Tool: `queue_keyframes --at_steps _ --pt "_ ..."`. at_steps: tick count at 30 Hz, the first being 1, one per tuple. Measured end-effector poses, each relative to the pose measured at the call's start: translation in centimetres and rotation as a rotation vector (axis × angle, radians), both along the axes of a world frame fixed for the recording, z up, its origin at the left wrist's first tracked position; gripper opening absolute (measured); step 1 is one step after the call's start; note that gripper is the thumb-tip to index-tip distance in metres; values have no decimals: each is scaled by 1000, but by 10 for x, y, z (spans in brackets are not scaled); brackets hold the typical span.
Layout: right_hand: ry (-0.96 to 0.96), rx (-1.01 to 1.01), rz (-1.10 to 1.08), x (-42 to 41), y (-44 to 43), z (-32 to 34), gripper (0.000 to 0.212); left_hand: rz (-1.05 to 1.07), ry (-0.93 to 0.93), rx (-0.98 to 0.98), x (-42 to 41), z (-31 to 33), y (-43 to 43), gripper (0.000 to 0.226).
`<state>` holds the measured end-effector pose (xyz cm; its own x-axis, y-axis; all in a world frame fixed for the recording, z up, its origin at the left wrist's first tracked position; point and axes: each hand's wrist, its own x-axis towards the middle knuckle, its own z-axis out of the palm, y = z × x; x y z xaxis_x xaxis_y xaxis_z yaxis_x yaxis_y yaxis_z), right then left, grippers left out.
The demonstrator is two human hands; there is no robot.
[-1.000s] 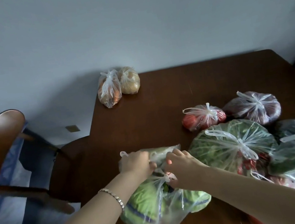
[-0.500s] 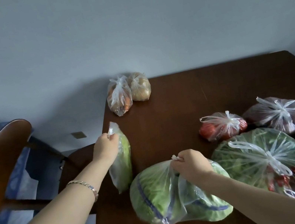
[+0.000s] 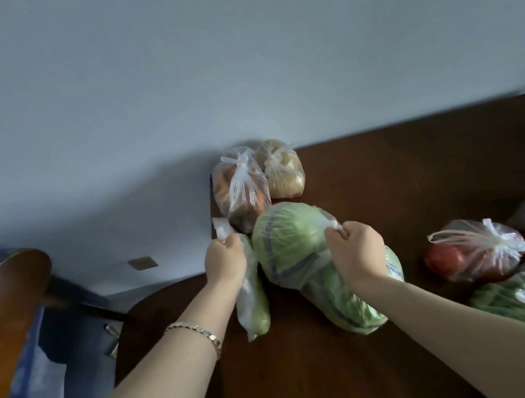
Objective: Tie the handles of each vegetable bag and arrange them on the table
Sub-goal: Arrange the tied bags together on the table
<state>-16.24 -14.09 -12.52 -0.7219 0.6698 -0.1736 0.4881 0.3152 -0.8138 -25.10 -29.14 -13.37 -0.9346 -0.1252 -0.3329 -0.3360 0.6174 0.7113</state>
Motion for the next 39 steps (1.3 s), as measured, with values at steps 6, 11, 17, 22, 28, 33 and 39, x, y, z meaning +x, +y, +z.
queue_keyframes --at_steps 6,11,17,22,28,33,39 --pt "-16 -230 -297 -28 -21 -9 40 -66 -61 91 -13 -13 -7 26" --pt "32 -256 -260 -32 -44 -11 40 -143 -16 216 -9 -13 -9 22" --pt "-106 -23 27 -8 -26 -19 15 -311 43 38 9 -33 -20 54" --pt "-211 -96 20 14 -12 -37 83 -269 -75 -108 38 -62 -23 86" --pt "-74 -260 47 16 -24 -60 81 -152 -140 165 36 -96 -25 66" --pt "-81 -268 43 3 -37 -65 82 -267 -54 204 10 -109 -31 54" --pt "-195 -399 93 9 -24 -54 107 -385 -173 -96 -1 -94 -36 64"
